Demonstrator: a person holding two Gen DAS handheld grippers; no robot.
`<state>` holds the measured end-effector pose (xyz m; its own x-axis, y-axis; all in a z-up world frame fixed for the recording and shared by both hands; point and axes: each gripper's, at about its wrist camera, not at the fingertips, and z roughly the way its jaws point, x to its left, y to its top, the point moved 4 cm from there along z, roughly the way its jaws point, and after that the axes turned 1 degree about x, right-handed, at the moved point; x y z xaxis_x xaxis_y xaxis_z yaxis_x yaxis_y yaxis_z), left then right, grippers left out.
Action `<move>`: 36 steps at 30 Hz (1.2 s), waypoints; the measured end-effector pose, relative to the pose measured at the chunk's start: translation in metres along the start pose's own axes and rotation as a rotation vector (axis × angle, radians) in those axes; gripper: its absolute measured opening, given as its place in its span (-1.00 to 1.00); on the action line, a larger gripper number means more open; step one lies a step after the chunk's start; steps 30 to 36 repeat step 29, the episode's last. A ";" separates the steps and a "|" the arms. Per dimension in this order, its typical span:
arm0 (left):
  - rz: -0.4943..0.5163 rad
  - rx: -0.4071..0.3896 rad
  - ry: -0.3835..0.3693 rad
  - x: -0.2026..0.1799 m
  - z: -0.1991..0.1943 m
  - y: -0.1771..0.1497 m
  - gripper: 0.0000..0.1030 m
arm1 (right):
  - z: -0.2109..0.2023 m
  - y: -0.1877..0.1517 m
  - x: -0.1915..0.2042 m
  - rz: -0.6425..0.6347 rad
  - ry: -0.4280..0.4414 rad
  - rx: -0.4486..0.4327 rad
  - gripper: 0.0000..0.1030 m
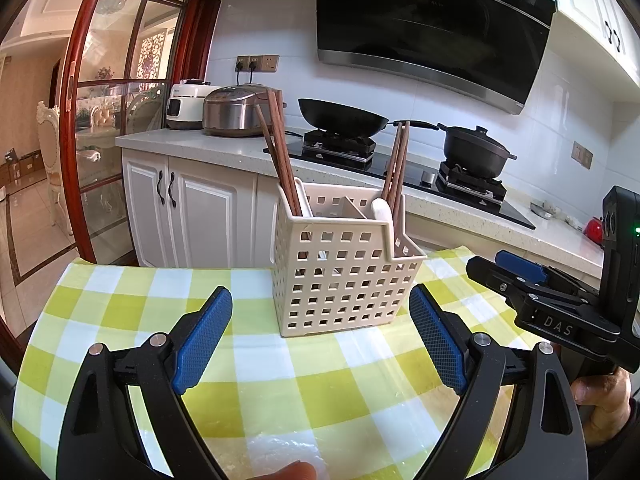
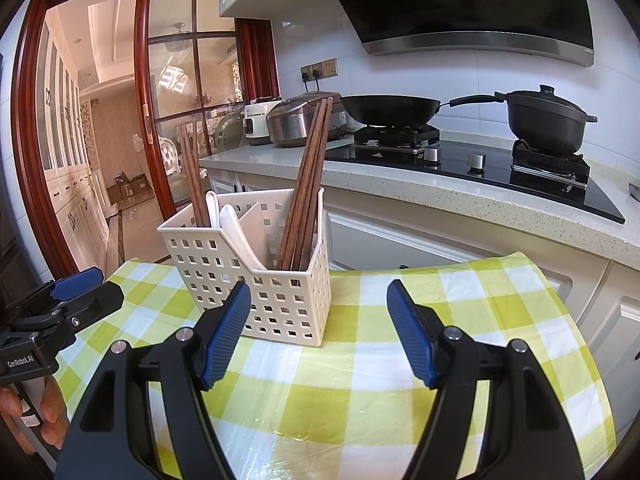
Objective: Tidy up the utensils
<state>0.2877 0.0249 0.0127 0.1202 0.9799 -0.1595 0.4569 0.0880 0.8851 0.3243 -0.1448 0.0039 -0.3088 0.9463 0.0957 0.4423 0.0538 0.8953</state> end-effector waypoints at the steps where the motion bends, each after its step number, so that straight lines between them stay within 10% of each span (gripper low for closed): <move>1: 0.000 -0.001 0.001 0.000 0.000 0.000 0.63 | 0.000 0.000 0.000 0.000 0.000 0.000 0.33; 36: 0.035 -0.003 0.034 -0.002 0.001 -0.002 0.86 | -0.001 -0.004 0.006 -0.004 0.006 0.004 0.33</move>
